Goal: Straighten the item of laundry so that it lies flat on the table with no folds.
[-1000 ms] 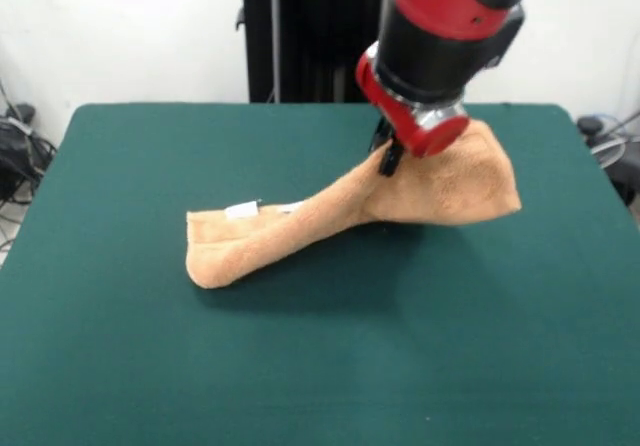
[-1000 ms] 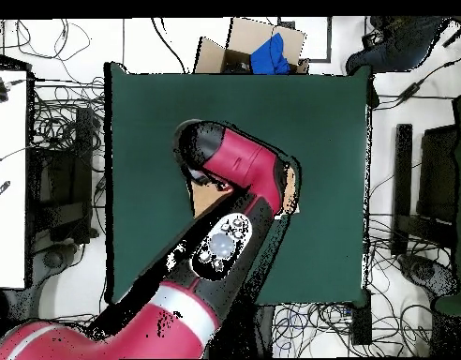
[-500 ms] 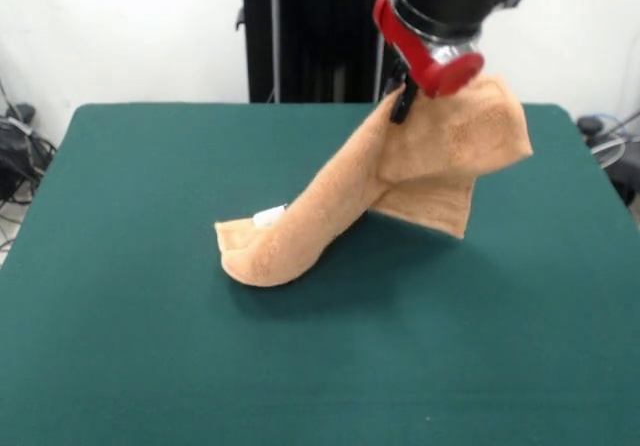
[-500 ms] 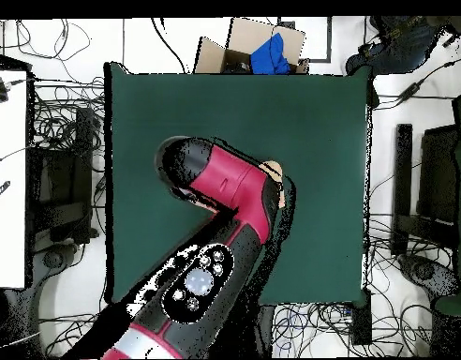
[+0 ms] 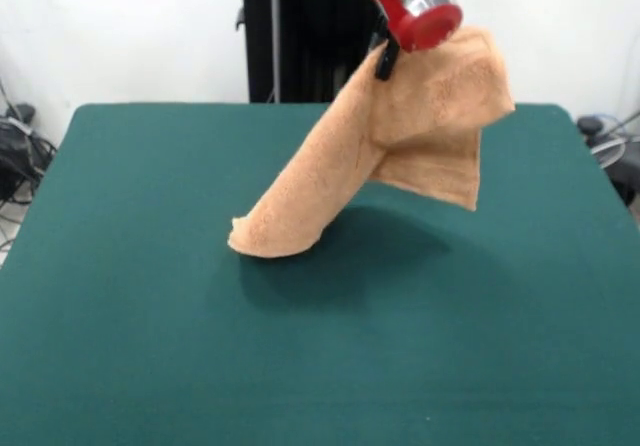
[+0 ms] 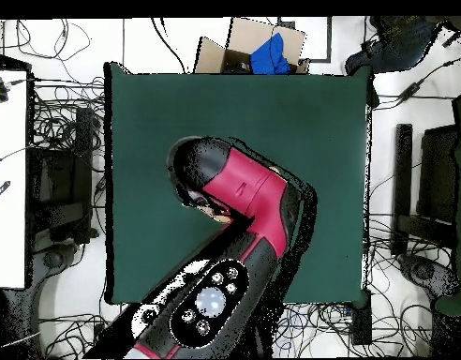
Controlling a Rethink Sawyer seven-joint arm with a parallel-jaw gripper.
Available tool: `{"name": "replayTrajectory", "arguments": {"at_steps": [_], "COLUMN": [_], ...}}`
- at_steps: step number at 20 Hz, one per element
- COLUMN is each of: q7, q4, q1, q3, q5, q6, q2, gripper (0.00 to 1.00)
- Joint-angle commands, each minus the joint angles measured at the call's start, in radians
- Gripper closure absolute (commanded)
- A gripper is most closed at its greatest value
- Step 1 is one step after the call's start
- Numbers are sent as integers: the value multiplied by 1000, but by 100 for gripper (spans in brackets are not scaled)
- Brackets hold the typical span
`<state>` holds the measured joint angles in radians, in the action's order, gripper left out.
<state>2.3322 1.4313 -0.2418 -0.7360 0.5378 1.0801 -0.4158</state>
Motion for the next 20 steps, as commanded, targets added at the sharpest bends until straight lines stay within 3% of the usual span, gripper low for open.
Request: {"name": "replayTrajectory", "arguments": {"at_steps": [1, 8, 9, 12, 15, 20], "q7": [392, 450, 465, 501, 536, 618], "q4": [-132, -360, -399, -406, -481, -704], "q1": [29, 81, 101, 109, 129, 190], "q3": [26, 22, 41, 67, 78, 71], "q5": [5, 21, 43, 99, 140, 186], "q6": [269, 430, 440, 364, 321, 465], "q2": [28, 106, 118, 119, 147, 236], "gripper": [100, 100, 0, 0, 0, 0]}}
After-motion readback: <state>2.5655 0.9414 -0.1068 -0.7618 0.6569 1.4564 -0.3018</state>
